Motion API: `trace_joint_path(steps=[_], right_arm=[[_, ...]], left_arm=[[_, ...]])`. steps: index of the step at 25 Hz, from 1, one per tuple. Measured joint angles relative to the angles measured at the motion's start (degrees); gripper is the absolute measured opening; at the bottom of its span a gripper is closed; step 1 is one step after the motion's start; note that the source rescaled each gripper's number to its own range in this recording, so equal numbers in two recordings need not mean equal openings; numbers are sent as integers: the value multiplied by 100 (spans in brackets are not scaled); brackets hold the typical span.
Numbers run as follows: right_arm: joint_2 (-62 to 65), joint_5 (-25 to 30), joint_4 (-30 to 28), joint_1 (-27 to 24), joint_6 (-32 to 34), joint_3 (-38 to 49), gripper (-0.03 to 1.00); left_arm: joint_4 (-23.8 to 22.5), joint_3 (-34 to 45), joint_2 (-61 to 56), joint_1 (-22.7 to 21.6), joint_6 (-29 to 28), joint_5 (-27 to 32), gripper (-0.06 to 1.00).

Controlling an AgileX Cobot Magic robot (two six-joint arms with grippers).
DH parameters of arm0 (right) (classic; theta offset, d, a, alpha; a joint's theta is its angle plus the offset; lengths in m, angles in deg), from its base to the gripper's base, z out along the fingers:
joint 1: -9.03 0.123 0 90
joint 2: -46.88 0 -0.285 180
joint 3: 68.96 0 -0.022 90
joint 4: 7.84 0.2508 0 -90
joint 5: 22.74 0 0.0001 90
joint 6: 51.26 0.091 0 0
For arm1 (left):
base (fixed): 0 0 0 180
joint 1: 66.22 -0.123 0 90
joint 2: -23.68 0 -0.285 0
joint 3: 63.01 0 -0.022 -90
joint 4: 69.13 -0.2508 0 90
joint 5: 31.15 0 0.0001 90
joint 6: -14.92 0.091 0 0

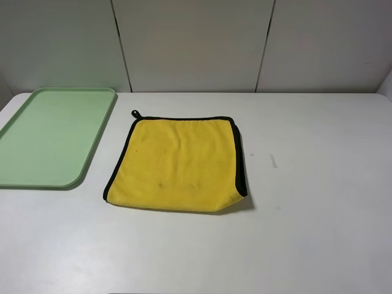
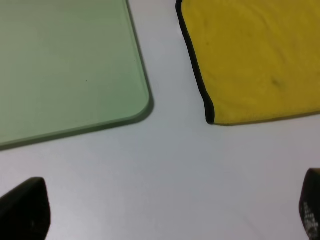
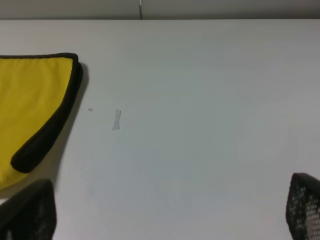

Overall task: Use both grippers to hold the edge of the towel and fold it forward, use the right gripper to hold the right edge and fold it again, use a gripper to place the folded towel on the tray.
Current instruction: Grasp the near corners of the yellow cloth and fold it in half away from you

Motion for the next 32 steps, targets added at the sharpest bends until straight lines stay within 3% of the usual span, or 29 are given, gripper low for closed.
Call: trace_joint_path(steps=[32], right_arm=[[0,0,0,0,0,0,100]], left_arm=[[0,0,0,0,0,-6,100]])
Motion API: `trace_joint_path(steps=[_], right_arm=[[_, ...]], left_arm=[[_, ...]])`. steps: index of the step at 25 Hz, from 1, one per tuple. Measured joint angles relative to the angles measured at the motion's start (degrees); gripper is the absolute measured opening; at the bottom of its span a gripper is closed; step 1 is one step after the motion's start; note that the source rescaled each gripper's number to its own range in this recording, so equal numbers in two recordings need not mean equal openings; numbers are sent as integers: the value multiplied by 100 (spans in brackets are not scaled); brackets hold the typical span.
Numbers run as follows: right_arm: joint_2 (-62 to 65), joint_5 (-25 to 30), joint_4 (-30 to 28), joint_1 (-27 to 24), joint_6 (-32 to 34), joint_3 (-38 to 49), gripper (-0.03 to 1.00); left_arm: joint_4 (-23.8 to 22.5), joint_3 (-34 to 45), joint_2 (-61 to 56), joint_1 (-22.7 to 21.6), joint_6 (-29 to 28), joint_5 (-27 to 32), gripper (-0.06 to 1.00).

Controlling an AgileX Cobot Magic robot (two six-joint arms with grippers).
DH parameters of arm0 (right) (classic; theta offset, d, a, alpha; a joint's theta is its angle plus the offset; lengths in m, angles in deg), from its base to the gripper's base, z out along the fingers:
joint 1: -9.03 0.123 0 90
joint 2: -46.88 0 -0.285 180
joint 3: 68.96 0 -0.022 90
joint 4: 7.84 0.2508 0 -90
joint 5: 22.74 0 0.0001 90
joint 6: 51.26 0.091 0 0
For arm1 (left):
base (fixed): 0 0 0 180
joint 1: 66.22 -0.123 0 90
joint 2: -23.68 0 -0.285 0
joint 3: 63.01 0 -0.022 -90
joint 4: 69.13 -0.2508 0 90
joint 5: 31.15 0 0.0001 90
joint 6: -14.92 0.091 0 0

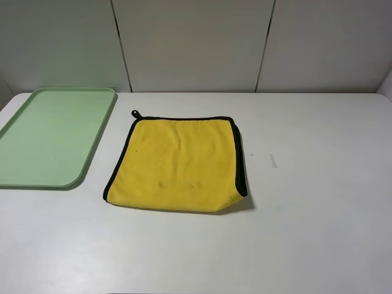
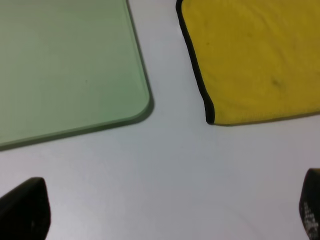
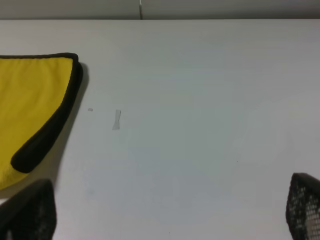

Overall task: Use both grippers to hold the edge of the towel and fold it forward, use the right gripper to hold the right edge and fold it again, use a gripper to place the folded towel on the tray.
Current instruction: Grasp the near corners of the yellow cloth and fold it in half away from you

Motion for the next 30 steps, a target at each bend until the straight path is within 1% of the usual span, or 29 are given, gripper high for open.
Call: trace_joint_path(steps=[14,16,21,24,27,30], right_arm=[[0,0,29,0,-14,0,100],[0,0,115,0,-155,0,100],[-249,-24,661,26,-689,-47,100],[-717,-272,970,204,-1022,-291,100],[-1332,-530,1063,535,-1449,-647,100],[-2078,-604,1075,940,-1931,-1027,100]], left_arm=[[0,0,0,0,34,0,100],[0,0,0,0,154,0,100],[0,-199,201,12,457,30,99],[0,-500,649,214,574,30,99],[0,-818,1186,618,709,30,99],[-96,-1068,1733,1137,895,24,99]])
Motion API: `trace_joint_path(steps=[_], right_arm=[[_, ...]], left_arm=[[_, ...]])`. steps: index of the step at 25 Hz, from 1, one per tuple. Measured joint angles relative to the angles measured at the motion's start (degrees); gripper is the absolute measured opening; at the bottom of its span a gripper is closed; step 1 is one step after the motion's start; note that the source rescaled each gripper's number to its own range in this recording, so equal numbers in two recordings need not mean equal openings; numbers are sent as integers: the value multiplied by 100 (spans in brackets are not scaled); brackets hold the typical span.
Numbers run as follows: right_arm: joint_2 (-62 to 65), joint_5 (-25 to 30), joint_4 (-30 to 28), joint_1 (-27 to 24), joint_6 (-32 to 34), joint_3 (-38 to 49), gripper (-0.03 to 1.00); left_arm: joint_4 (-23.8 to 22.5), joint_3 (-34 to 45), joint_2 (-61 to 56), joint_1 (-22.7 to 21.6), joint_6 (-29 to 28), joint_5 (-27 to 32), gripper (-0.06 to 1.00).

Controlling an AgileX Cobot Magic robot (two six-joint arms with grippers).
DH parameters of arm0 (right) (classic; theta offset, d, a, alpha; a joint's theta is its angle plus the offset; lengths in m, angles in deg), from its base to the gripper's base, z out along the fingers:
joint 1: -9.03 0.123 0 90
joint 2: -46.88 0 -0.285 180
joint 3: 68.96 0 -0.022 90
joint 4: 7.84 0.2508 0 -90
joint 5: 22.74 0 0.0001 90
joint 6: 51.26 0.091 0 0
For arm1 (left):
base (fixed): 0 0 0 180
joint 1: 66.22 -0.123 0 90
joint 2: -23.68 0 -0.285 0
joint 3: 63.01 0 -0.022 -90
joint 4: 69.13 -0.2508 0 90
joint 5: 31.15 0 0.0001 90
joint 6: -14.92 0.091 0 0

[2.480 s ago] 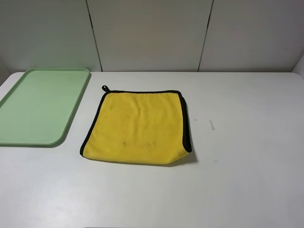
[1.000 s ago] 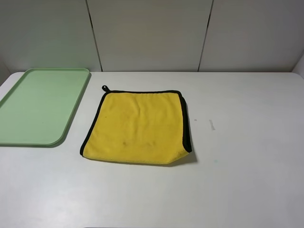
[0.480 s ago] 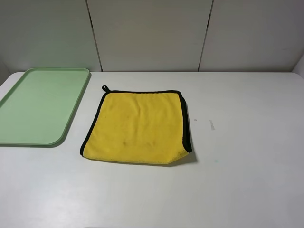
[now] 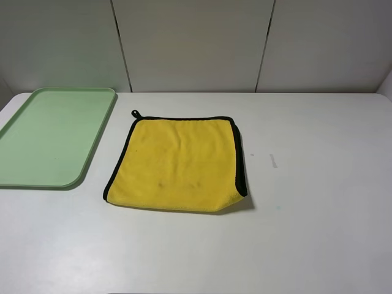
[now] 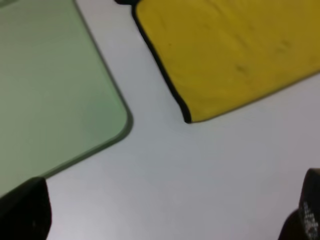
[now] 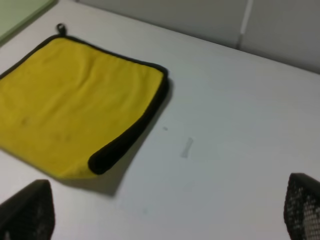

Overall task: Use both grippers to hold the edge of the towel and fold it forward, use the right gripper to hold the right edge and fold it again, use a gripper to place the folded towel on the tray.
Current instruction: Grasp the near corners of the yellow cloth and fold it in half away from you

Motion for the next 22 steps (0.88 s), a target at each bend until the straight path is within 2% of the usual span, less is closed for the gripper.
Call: trace_joint_path(steps=[4,7,13,19,22], right_arm=[[-899,-40,0,477,-1030,-422,100],[-1560,-185,0,717,-1938,-625,100],[-2609,-779,-1,1026,-3160,-774,100],[-3765,-1389,45,1057,-3426,-773,100],[-4283,-1577,78,1057,-3426,-773,100]], left_arm=[[-443,-102,770,678,365,-21,99],[-956,-102,1338,1086,793,-72,99],[-1853,-109,2418,1543,1639,-838,99],[-2418,-109,3400,1935,2113,-1687,99],[-2491,-109,3930,1973,2251,-2157,99]])
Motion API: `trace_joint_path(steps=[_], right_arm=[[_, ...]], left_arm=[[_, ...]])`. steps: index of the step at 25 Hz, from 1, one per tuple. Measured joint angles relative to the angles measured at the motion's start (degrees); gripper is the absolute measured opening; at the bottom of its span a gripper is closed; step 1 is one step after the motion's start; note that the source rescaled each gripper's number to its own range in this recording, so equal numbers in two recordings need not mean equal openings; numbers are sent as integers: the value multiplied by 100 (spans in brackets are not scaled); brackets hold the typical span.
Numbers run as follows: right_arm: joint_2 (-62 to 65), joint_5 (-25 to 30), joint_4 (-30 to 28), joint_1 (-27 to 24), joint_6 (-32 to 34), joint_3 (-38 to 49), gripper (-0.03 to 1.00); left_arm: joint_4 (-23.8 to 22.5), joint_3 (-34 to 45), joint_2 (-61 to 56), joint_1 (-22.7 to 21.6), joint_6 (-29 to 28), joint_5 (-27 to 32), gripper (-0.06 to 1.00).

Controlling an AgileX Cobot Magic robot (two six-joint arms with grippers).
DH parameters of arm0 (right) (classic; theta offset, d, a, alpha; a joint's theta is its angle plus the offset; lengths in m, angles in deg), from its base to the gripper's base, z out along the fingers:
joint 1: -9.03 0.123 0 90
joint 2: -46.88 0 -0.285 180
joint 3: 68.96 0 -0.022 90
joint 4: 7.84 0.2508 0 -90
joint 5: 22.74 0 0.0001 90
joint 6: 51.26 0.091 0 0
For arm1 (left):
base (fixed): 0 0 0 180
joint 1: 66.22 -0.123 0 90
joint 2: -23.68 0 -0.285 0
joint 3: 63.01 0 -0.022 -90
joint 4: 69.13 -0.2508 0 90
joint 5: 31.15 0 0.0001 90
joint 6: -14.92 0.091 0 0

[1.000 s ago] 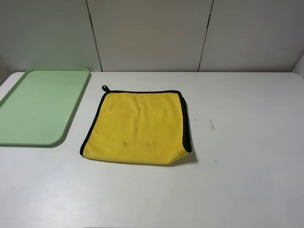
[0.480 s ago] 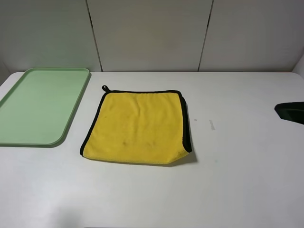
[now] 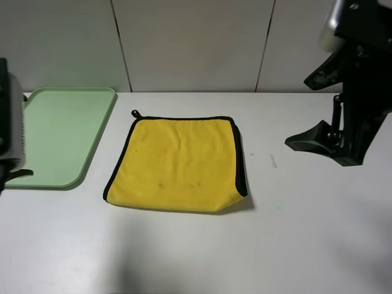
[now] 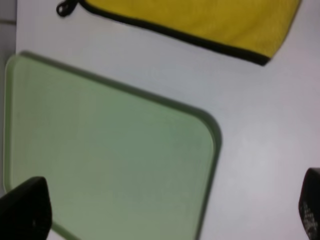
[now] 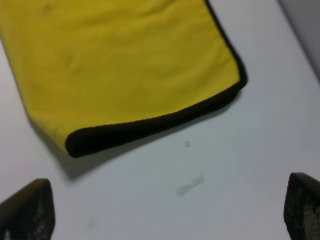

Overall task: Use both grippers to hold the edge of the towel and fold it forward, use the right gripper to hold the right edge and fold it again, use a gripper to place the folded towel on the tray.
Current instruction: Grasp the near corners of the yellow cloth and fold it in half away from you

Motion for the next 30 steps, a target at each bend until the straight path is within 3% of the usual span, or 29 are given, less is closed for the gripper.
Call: trace_joint_path(steps=[7,15,30], right_arm=[[-990,-360,6,103,-116,0,100],[-1981,-526,0,543,-1481,0,100],[-3489,-1344,-117,550,-1718,0,100]], left_arm=[[-5,0,1302,0,303,-925,99],[0,-16,2726,0,763,-1510,99],[-6,-24,4278,0,1911,-2549,99]])
